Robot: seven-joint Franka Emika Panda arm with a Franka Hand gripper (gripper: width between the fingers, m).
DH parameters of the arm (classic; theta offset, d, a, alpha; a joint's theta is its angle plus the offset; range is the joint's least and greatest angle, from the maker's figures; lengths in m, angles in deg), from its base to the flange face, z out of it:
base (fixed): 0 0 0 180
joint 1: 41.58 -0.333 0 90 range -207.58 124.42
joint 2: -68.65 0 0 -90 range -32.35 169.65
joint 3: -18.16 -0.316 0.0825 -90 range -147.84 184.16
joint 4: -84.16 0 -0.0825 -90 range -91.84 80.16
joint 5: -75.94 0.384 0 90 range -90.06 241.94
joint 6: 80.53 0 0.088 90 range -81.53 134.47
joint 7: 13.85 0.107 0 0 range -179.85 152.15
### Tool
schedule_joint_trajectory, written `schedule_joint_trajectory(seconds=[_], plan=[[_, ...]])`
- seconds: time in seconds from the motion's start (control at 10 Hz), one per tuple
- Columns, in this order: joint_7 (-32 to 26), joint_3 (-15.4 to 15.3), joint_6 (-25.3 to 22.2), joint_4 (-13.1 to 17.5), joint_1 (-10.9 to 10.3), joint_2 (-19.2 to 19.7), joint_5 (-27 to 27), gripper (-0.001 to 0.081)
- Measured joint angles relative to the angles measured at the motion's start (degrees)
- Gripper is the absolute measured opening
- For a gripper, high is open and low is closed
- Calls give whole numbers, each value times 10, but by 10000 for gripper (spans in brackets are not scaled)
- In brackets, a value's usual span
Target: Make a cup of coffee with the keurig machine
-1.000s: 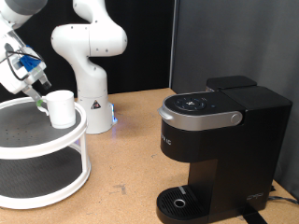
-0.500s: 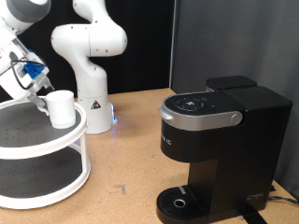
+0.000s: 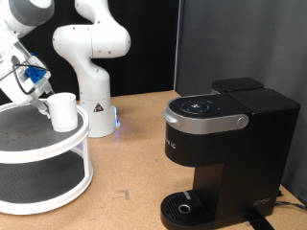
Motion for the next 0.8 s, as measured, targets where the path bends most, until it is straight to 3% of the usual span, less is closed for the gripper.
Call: schedule_joint_trajectory(seconds=[0.2,0.3,0.4,0.5,0.6,0.7,0.8], plan=[[0,0,4,-1,0,2,-1,518],[1,0,5,-1,0,4,-1,518],[1,0,5,-1,0,5,-1,370],[2,0,5,-1,0,5,-1,370],[2,0,4,0,0,5,-1,192],[3,0,-3,2,0,5,-1,192],[5,0,-17,6,0,3,-1,63]])
